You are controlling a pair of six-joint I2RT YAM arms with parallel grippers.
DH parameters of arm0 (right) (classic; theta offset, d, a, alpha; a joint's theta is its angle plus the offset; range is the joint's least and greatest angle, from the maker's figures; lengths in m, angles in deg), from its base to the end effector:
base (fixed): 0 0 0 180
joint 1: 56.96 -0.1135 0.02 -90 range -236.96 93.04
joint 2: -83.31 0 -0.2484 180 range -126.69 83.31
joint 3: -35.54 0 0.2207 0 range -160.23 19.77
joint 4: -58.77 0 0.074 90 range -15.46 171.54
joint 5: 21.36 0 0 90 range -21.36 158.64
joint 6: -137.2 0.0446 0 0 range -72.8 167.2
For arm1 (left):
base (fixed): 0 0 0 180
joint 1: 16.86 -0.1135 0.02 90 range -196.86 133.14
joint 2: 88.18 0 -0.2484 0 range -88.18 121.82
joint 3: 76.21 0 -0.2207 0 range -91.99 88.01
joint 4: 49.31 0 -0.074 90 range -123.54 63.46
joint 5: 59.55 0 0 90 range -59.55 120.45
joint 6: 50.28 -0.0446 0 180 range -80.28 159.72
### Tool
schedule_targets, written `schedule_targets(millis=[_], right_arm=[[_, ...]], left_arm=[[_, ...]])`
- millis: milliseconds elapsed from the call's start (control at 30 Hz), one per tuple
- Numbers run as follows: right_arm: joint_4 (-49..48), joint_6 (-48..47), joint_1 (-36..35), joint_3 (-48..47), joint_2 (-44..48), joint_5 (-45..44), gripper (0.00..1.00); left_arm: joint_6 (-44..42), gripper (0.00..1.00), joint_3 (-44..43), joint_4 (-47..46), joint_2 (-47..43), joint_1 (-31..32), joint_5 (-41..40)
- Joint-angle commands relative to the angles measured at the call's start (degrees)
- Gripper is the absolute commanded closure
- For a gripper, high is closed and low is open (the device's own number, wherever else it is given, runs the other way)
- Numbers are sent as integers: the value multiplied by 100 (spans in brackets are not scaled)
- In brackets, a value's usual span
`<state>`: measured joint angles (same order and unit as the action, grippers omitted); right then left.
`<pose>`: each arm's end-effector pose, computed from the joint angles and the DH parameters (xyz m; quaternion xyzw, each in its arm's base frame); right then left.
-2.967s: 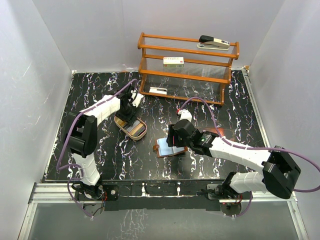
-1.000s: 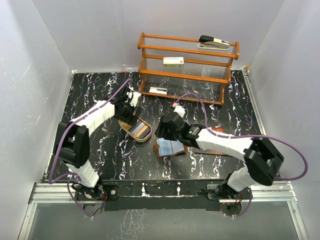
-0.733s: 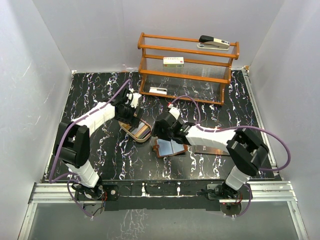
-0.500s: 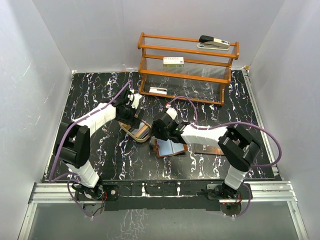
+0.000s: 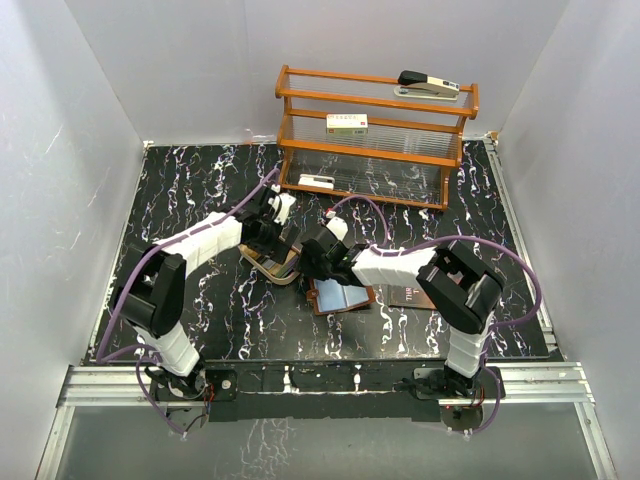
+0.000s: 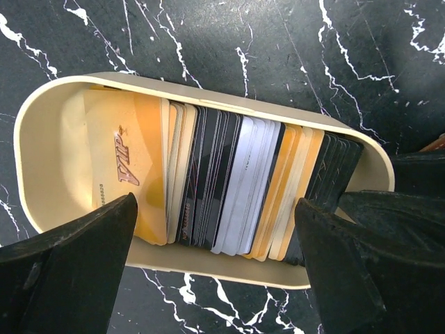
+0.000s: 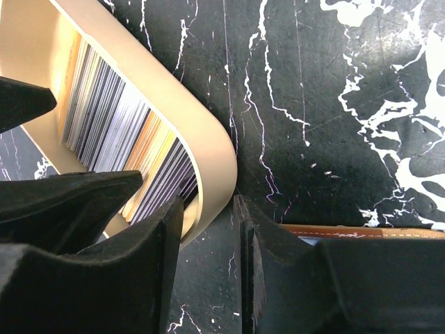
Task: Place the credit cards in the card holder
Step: Pick up the credit card from the storage box.
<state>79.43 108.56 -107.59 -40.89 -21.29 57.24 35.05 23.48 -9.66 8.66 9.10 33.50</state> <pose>0.2318 0.2686 0.1611 0.1219 0.9242 0.2380 0.2727 0.2931 -0.1453 0.1989 0.2601 0.9204 -0.0787 0.2811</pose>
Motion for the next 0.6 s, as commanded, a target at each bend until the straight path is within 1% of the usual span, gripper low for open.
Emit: schedule_targets(millis=[0, 200, 333, 567], right_arm=[[-111, -179, -34, -165, -45, -126, 69], [-102, -256, -34, -131, -54, -234, 76], [-31, -298, -34, -121, -136, -205, 80], [5, -387, -32, -52, -197, -250, 82]], left_arm=[[29, 5, 105, -144, 33, 75, -290], [-166, 6, 206, -248, 130, 111, -1027], [-342, 12, 247, -209, 124, 112, -1510], [-680, 24, 175, -246, -45, 109, -2159]])
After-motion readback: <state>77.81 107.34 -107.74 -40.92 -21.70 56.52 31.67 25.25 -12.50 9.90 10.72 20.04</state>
